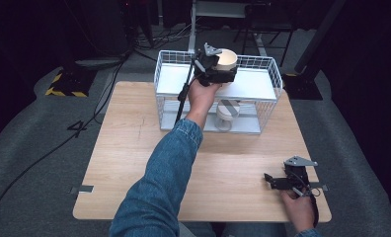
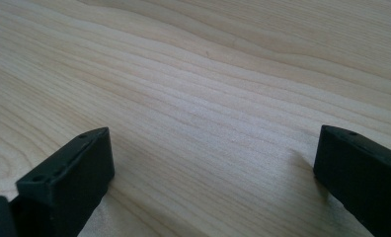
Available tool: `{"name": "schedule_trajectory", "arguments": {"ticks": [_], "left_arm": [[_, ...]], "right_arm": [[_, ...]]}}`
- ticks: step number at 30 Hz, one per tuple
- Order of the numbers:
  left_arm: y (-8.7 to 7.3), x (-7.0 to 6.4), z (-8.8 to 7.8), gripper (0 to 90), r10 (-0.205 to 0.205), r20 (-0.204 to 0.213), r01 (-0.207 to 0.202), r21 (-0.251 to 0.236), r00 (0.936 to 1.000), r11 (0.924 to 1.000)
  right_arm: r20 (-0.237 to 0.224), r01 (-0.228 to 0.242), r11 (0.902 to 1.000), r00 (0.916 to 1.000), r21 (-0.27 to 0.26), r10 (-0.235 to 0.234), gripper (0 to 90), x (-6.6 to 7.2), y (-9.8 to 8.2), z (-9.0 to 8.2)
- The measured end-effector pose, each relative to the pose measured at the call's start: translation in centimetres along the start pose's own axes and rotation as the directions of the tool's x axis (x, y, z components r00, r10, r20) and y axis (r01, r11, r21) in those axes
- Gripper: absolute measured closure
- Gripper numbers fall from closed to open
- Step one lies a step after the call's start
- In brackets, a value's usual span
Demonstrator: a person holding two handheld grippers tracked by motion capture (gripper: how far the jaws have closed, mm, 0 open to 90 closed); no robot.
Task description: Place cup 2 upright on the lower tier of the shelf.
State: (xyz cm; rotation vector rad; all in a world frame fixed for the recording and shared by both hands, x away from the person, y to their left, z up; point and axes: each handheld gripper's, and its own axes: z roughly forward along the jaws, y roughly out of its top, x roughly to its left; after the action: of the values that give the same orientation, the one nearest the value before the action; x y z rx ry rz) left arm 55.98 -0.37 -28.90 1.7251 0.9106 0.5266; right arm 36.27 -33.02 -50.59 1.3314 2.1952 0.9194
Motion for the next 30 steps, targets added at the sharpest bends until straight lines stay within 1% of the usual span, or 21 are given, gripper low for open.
{"name": "schedule_trajectory", "arguments": {"ticks": [3, 8, 15, 17, 18, 20, 25, 30], "left_arm": [[-0.1, -0.3, 0.2, 8.2, 0.006, 0.0, -0.006, 0.012, 1.0, 0.9999], [-0.4, -0.6, 0.5, 8.2, 0.011, 0.001, -0.011, 0.015, 0.9999, 0.9998], [-1.0, -0.6, 0.7, 8.2, 0.015, -0.008, -0.014, 0.027, 0.9999, 0.9995], [-1.1, -0.5, 0.7, 8.2, 0.024, -0.011, -0.023, 0.032, 0.9997, 0.9992], [-1.2, -0.6, 0.7, 8.2, 0.02, -0.011, -0.019, 0.034, 0.9997, 0.9992], [-1.2, -0.5, 0.8, 8.2, 0.026, -0.01, -0.026, 0.036, 0.9996, 0.999], [-1.4, -0.5, 0.7, 8.2, 0.033, -0.01, -0.032, 0.031, 0.9994, 0.999], [-1.5, -0.5, 0.6, 8.1, 0.028, -0.007, -0.028, 0.03, 0.9996, 0.9992]], "right_arm": [[0.0, 0.0, 1.0, 1.0, 0.0, 0.0, 2.0, 0.0, 0.0, 0.0], [0.0, 0.0, 1.0, 1.0, 0.0, 0.0, 2.0, 0.0, 0.0, 0.0], [0.0, -0.001, 1.0, 1.0, 0.0, 0.001, 2.0, 0.0, 0.0, 0.0], [0.0, 0.002, 1.0, 1.0, 0.0, -0.002, 2.0, 0.0, 0.0, 0.0], [0.0, 0.002, 1.0, 1.0, 0.0, -0.002, 2.0, 0.0, 0.0, 0.0], [0.0, 0.002, 1.0, 1.0, 0.0, -0.002, 2.0, 0.0, 0.0, 0.0], [0.0, 0.002, 1.0, 1.0, 0.0, -0.002, 2.0, 0.0, 0.0, 0.0], [0.0, 0.002, 1.0, 1.0, 0.0, -0.002, 2.0, 0.0, 0.0, 0.0]]}}
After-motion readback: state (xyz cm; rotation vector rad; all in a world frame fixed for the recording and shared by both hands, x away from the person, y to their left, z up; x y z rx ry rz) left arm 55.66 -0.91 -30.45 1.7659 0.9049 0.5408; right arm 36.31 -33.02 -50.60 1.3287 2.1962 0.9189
